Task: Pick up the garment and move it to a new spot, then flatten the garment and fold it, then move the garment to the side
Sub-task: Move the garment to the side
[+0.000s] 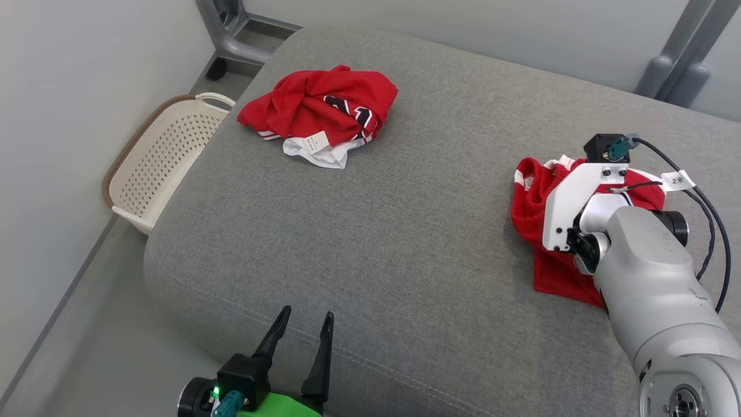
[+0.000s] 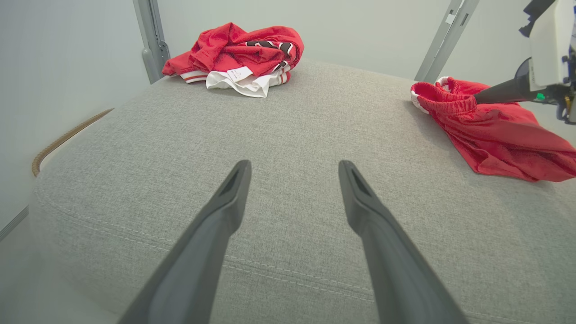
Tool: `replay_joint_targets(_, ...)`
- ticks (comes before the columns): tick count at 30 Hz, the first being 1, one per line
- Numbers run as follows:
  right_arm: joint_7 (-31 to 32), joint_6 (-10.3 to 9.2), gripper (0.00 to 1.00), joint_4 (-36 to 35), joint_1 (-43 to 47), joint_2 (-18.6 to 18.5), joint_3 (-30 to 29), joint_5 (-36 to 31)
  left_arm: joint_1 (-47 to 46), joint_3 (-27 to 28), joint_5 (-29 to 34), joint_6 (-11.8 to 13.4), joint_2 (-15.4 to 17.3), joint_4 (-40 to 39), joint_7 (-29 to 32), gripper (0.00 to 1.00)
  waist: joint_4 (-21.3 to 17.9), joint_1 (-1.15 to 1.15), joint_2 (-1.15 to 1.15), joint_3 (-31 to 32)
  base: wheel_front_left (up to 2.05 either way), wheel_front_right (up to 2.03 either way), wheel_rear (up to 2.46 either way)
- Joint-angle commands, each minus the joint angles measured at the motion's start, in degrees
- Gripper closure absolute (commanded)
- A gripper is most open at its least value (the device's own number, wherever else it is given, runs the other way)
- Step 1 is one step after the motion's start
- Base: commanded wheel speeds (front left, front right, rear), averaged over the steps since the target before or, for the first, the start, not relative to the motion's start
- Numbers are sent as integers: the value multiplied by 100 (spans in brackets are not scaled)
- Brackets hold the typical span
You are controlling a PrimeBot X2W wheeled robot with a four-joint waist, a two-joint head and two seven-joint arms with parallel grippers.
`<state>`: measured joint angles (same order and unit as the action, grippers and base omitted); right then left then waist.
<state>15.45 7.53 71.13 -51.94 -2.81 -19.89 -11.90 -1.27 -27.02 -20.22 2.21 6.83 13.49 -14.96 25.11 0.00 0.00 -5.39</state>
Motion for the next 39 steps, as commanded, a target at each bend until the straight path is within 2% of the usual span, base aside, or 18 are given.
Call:
replay_joint_targets(1, -44, -8, 100, 56, -70, -18, 30, 3, -45, -7, -29, -1, -14, 20, -22, 0, 147, 0, 0, -129, 0, 0, 0)
replay_joint_targets(12, -49, -8, 100, 264, 19, -18, 196, 114, -125, -54, -36, -30, -127, 94, -31, 0, 342, 0, 0, -220, 0, 0, 0)
replay_joint_targets(16, -56, -8, 100, 274, 78, -18, 130, 53, -88, -3, -41, -10, -135, 108, -33, 0, 303, 0, 0, -170, 0, 0, 0)
replay_joint_targets(19, -79, -8, 98, 285, 13, -17, 285, 332, -24, 45, -24, -19, -77, 124, -34, 0, 184, 0, 0, 1, 0, 0, 0)
replay_joint_targets(20, -48, -8, 77, 287, -2, -16, 393, 438, -13, 50, -16, -25, -61, 127, -34, 0, 151, 0, 0, 53, 0, 0, 0)
replay_joint_targets(22, -20, -8, 0, 287, -52, -16, 650, 603, 19, 59, -3, -28, -30, 120, -33, 0, 65, 0, 0, 168, 0, 0, 0)
replay_joint_targets(26, 6, -8, 0, 288, -148, -19, 950, 865, 108, 88, -2, 24, 52, 89, -29, 0, -152, 0, 0, 399, 0, 0, 0)
replay_joint_targets(29, 34, -8, 0, 289, -156, -19, 842, 812, 209, 112, -26, 61, 107, 51, -28, 0, -333, 0, 0, 549, 0, 0, 0)
replay_joint_targets(34, 548, -8, 0, 159, 136, -123, 82, 423, 347, 123, -68, 122, 184, -30, 11, 0, -570, 0, 0, 741, 0, 0, 0)
replay_joint_targets(39, 1062, -7, 0, -378, 440, -124, -895, -80, 400, 111, -86, 138, 224, -116, 50, 0, -711, 0, 0, 738, 0, 0, 0)
